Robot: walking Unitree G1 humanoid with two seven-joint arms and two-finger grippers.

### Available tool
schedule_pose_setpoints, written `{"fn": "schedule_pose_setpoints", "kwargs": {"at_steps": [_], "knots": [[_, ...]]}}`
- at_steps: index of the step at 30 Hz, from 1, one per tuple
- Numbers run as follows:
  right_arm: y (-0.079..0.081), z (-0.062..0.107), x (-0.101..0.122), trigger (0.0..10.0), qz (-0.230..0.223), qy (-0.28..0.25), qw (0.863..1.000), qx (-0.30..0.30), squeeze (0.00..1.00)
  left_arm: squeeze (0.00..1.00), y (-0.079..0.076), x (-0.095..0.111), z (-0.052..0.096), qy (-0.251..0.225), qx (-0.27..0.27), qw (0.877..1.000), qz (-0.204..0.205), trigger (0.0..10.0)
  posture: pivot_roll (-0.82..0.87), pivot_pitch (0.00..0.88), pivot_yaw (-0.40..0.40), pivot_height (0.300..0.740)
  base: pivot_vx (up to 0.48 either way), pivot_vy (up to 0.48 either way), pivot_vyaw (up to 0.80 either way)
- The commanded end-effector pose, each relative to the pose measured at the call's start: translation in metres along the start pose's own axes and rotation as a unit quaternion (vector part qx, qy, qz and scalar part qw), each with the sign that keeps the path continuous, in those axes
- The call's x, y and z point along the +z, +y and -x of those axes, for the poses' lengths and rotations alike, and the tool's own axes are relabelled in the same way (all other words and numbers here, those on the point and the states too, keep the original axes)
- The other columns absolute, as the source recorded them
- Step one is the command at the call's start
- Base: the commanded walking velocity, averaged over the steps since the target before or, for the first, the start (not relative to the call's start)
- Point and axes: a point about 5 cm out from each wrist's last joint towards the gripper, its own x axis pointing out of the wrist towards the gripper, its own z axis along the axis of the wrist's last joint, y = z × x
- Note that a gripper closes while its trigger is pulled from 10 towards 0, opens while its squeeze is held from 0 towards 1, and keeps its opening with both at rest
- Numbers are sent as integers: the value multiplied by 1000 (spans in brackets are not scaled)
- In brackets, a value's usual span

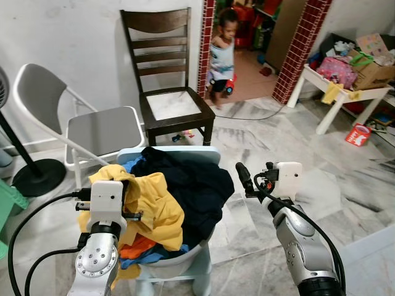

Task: Hang hanger

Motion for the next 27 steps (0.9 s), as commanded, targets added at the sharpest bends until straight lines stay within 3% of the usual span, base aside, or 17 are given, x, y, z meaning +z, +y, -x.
{"fn": "schedule_pose_setpoints", "kwargs": {"at_steps": [1, 6, 16, 21, 27], "knots": [[-3, -1, 1, 10000, 5, 0, 1000, -8, 0, 0, -2, 1, -2, 1, -1, 1000, -5, 10000, 83, 0, -46, 740, 0, 0, 0], [-4, -4, 2, 10000, 8, -1, 1000, -8, 0, 0, -4, 1, -3, 2, -3, 1000, -6, 10000, 83, 0, -45, 740, 0, 0, 0], [-7, -6, 4, 10000, 8, -6, 1000, -15, 0, 0, -4, 2, -5, 4, 1, 1000, -16, 10000, 80, 0, -38, 740, -270, 0, 0], [-4, -7, 7, 10000, -12, -15, 1000, -6, 0, 0, -4, 4, -9, 1, 4, 1000, -20, 10000, 79, 0, -37, 740, -286, 0, 0], [-5, -5, 4, 10000, 14, -18, 1000, -8, 0, 0, -9, 5, -9, -2, -2, 1000, -28, 10000, 73, 0, -40, 740, -287, 0, 0]]}}
